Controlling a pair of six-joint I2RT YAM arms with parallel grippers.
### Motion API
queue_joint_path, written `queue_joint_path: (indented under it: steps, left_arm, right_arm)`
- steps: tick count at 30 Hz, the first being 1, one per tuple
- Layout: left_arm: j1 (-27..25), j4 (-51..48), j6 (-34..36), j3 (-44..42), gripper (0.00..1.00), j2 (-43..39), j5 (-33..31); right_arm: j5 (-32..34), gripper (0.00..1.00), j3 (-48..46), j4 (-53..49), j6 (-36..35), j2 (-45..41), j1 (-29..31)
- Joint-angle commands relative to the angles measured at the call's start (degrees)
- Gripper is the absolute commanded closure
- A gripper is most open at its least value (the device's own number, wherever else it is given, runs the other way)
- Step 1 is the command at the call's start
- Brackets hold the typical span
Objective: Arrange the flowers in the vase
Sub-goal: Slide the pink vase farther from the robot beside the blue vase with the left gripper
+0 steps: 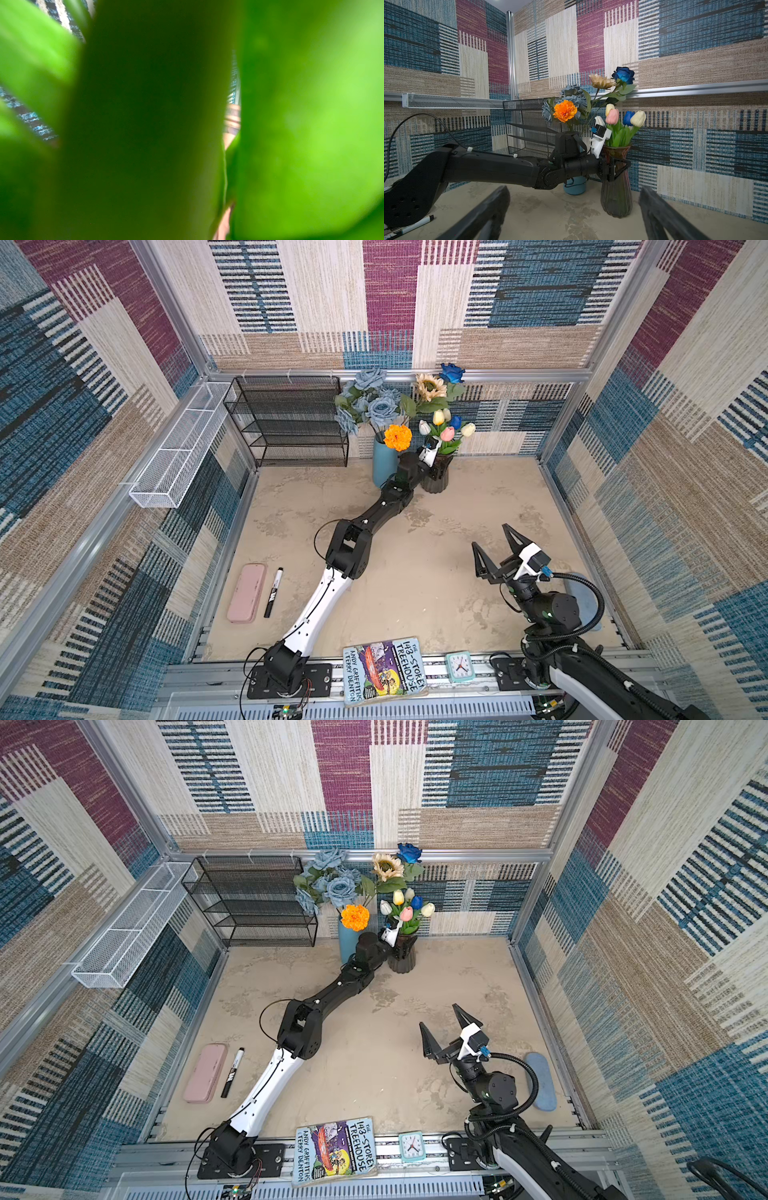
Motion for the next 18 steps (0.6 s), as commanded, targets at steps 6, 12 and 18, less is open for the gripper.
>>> queue_joint_path:
  steps: [6,12,18]
  left_arm:
    - [0.0,5.4,0.8,-5.2,0.01,-4.0,2.8]
    - [-0.1,13.6,0.9,-18.6,0.01,-11.5,2.8]
    - [-0.2,21.1,2.5,-36.4,0.01,-20.8,1.6]
  right_arm:
    - [-0.4,0.0,-1.6,1.3,0.4,0.5,0.0]
    - [-0.7,0.0,-1.5,1.5,0.5,0.9,0.0]
    - [-0.3,0.0,-1.6,1.3,0.4,0.5,0.0]
